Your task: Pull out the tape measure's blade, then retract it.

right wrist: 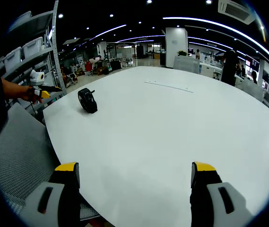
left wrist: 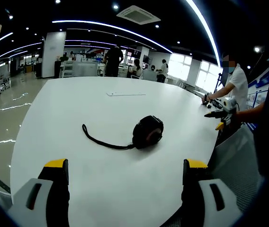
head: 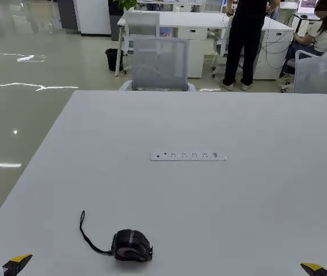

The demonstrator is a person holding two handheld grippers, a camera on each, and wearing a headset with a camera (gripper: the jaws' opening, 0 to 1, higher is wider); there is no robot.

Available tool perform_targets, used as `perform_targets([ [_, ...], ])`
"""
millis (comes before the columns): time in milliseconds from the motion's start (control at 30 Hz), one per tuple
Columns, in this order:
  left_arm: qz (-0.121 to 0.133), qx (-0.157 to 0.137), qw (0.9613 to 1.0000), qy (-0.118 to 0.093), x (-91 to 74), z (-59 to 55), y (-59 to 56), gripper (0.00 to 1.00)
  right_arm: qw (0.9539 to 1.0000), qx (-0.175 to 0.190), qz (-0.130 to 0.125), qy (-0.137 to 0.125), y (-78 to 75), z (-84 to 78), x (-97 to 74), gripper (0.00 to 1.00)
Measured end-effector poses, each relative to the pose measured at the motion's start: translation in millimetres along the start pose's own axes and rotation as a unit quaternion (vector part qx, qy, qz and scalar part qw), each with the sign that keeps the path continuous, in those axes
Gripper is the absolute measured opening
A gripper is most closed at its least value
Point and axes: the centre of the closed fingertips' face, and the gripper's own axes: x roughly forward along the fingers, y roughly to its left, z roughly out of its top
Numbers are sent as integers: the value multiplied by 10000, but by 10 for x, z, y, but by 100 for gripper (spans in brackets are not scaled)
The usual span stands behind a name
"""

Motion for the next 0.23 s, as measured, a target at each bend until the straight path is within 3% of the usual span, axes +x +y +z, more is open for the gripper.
perform_targets([
  [233,19,-5,10000,-21,-17,15,9,99,9999,-85,-50,-62,-12,10,-26,100],
])
